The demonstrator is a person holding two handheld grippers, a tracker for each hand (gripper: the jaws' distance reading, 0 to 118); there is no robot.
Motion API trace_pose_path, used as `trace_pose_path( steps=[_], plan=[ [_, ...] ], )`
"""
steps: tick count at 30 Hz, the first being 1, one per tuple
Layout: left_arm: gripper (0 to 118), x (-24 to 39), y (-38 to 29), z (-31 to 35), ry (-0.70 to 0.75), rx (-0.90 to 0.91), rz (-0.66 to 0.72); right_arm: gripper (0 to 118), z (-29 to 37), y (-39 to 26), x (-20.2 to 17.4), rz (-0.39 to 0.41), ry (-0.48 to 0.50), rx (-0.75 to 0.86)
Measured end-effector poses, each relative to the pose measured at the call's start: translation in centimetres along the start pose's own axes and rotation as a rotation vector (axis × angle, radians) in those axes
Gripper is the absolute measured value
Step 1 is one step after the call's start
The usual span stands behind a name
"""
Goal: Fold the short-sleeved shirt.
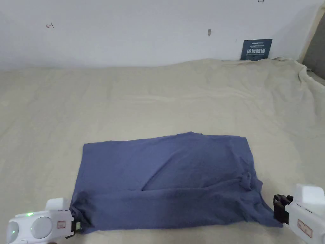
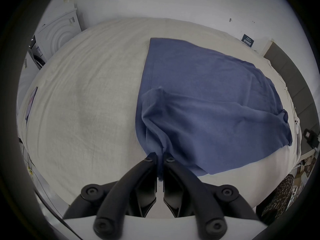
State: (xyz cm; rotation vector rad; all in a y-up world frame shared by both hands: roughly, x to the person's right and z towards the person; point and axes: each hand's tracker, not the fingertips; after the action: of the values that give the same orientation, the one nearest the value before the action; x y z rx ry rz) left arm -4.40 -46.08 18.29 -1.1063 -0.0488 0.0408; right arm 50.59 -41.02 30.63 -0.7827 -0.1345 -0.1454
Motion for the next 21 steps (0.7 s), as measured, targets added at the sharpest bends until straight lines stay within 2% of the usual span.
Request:
trace_pose_path(
  steps=[2,3,4,5,6,7,8,13,14,17,18,19,20,21],
  plan=[
    [3,-0.1,0.1,1.0,-0.016,0.03,0.002,3,-1.7,-0.6,0.6,0.02,-0.015,-0.051],
    [3,-0.2,0.2,1.4,-0.025,0.039,0.006,13,-3.1,-0.9,1.3,0.024,-0.022,-0.084],
    [3,-0.3,0.3,1.9,-0.032,0.045,0.007,29,-4.2,-1.2,1.5,0.043,-0.021,-0.12],
    [3,-0.2,0.4,2.2,-0.034,0.055,0.007,50,-4.9,-1.3,1.6,0.056,-0.026,-0.142],
    [3,-0.3,0.5,2.5,-0.035,0.061,0.004,77,-5.6,-1.4,1.6,0.051,-0.029,-0.145],
    [3,-0.4,0.6,2.7,-0.036,0.063,0.003,93,-6.1,-1.6,1.1,0.06,-0.033,-0.155],
    [3,-0.5,0.6,2.8,-0.038,0.067,0.004,100,-6.6,-1.7,1.1,0.067,-0.033,-0.167],
    [3,-1.2,0.7,2.4,-0.052,0.071,0.032,97,-8.3,-2.1,0.4,0.078,-0.018,-0.217],
    [3,-1.3,0.6,2.4,-0.052,0.068,0.035,89,-8.4,-2.1,0.4,0.073,-0.007,-0.225],
    [3,-1.3,0.4,2.3,-0.052,0.064,0.044,16,-7.9,-2.3,0.2,0.017,0.046,-0.23],
    [3,-1.4,0.2,2.3,-0.052,0.064,0.046,5,-7.7,-2.4,0.4,-0.024,0.078,-0.227],
    [3,-1.5,0.1,2.3,-0.053,0.064,0.049,5,-7.4,-2.5,0.7,-0.064,0.114,-0.217],
    [3,-1.6,0.0,2.3,-0.052,0.065,0.051,5,-7.0,-2.5,0.9,-0.081,0.094,-0.206],
    [3,-1.6,0.0,2.4,-0.052,0.066,0.055,5,-6.5,-2.5,1.0,-0.065,0.09,-0.199]
  ],
)
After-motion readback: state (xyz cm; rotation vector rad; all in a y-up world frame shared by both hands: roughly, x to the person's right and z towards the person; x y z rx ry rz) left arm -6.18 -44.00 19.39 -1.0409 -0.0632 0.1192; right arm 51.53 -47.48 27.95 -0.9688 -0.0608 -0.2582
